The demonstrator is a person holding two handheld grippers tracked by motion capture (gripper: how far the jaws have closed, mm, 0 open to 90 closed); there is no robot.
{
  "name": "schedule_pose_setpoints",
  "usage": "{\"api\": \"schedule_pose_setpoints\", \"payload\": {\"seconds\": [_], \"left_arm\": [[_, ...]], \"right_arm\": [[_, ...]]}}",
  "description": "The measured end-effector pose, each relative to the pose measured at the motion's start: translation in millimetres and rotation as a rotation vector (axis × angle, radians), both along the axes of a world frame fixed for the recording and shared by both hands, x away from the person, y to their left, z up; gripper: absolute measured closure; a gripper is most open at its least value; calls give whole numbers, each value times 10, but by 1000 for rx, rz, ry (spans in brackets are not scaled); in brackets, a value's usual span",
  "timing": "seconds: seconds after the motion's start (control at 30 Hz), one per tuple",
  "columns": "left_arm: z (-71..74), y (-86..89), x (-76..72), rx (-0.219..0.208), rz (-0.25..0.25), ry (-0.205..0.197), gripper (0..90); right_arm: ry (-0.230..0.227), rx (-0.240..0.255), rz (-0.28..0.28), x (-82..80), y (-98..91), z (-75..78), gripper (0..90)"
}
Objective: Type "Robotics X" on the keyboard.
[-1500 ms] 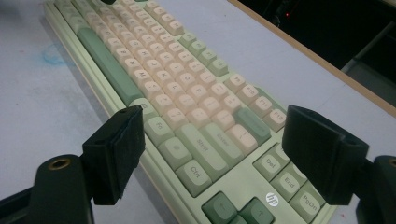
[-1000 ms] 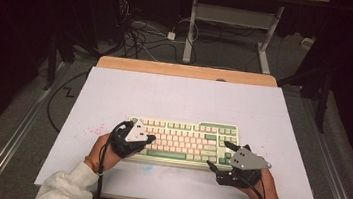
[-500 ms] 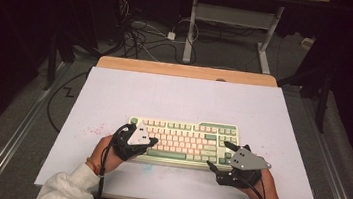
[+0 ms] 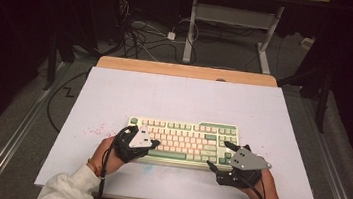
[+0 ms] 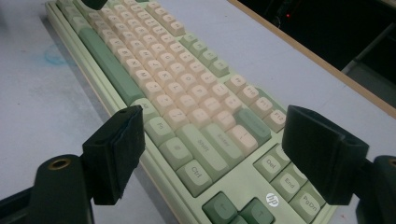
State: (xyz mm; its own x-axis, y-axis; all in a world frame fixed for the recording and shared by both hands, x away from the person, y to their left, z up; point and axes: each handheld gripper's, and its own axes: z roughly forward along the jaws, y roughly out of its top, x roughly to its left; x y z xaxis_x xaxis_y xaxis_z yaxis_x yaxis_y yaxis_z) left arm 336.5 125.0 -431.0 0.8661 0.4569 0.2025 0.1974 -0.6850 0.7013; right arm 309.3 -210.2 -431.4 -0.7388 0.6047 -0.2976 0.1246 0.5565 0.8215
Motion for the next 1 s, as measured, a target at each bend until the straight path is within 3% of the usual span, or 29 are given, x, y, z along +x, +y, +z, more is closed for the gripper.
{"api": "schedule_pose_setpoints", "payload": {"seconds": [1.0], "left_arm": [[-86, -157, -65, 30, -61, 26, 877]], "right_arm": [[6, -3, 5, -3, 6, -9, 221]]}}
